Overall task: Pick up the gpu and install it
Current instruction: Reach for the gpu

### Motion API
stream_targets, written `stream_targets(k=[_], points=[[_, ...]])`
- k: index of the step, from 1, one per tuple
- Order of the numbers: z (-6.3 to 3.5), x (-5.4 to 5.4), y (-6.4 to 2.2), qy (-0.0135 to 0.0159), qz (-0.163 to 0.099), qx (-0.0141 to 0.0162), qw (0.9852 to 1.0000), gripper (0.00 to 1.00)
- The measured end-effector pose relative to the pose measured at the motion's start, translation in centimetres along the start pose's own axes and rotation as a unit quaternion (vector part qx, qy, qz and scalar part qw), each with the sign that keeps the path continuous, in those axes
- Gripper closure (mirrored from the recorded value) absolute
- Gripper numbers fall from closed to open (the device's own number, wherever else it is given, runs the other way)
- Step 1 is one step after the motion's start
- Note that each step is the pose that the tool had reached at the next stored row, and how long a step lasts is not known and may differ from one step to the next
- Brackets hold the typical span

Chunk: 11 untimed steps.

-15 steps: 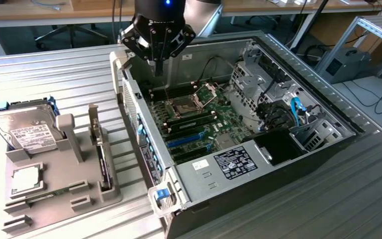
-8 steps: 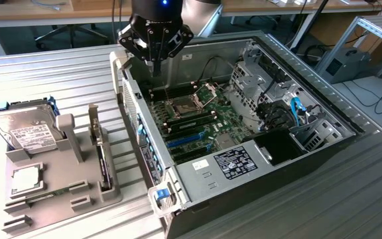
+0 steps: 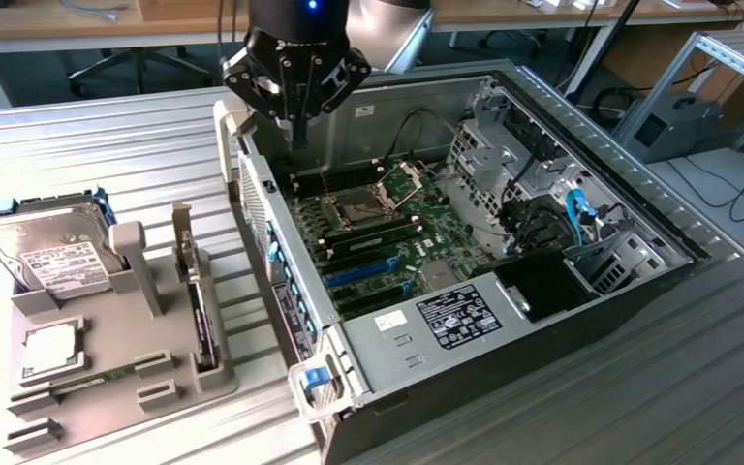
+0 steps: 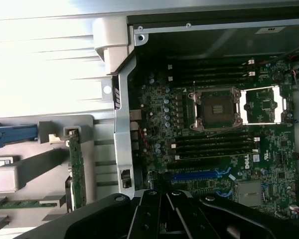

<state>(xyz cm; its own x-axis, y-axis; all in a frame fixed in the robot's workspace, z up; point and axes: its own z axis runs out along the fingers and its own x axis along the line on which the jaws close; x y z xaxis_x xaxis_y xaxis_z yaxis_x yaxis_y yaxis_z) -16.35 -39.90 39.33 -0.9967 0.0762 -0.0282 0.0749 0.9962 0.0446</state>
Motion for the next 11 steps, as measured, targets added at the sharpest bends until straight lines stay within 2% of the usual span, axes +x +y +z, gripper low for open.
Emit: stream_targets(k=[11], points=[[-0.03, 0.91, -0.07, -0.0003, 0.000, -0.0001, 1.0000, 0.89]])
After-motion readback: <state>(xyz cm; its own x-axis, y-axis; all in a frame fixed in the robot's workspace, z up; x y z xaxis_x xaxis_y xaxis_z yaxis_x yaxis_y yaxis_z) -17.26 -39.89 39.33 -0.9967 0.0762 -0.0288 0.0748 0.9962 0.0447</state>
